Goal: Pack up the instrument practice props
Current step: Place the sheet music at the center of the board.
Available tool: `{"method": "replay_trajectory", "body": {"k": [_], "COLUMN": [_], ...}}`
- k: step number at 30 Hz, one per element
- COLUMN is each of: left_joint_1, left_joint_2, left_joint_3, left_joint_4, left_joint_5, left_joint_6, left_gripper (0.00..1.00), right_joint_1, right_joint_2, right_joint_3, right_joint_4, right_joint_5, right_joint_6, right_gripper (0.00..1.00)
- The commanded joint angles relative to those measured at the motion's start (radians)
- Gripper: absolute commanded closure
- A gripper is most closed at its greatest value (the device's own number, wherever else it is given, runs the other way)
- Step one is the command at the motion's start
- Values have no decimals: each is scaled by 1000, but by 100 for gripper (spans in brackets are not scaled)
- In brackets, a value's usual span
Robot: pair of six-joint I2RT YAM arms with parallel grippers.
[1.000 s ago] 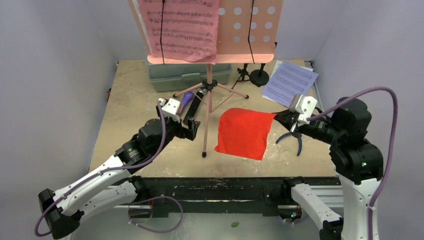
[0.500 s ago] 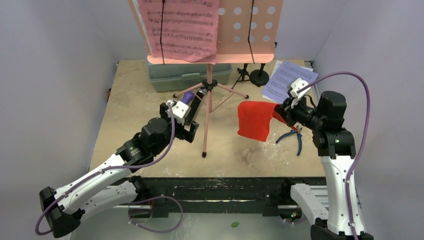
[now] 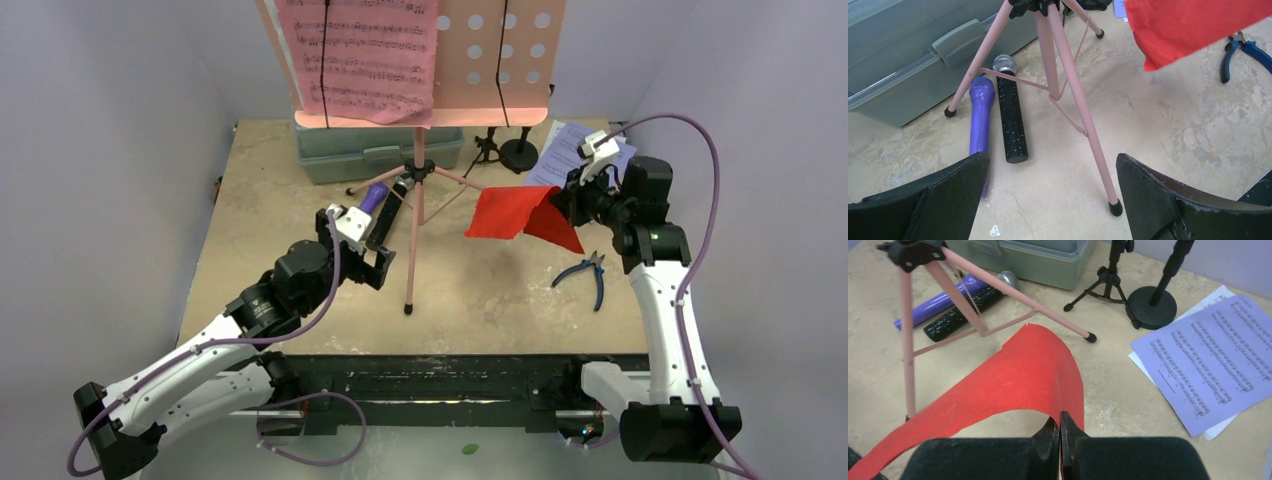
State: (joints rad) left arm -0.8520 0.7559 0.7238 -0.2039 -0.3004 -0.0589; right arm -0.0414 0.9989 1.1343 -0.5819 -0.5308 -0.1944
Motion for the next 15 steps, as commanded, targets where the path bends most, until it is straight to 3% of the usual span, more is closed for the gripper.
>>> {"method": "replay_trajectory", "body": {"k": [1,8,15], "left_joint_1": [1,0,8], "left_joint_2": [1,6,8], "left_joint_3": [0,-1,0], "left_joint_4": [22,19,17], "left_joint_5": [18,6,2], "left_joint_6": [7,10,13], "left_gripper": [2,2,2], "right_joint_1": [-6,-8,-80], "right_joint_2": [46,102,238], "right_joint_3": [40,9,170], "right_joint_4": [60,45,-51], "right_joint_5": [113,170,116], "right_joint_6": [-19,-66,-115], "right_gripper": [100,100,100]}}
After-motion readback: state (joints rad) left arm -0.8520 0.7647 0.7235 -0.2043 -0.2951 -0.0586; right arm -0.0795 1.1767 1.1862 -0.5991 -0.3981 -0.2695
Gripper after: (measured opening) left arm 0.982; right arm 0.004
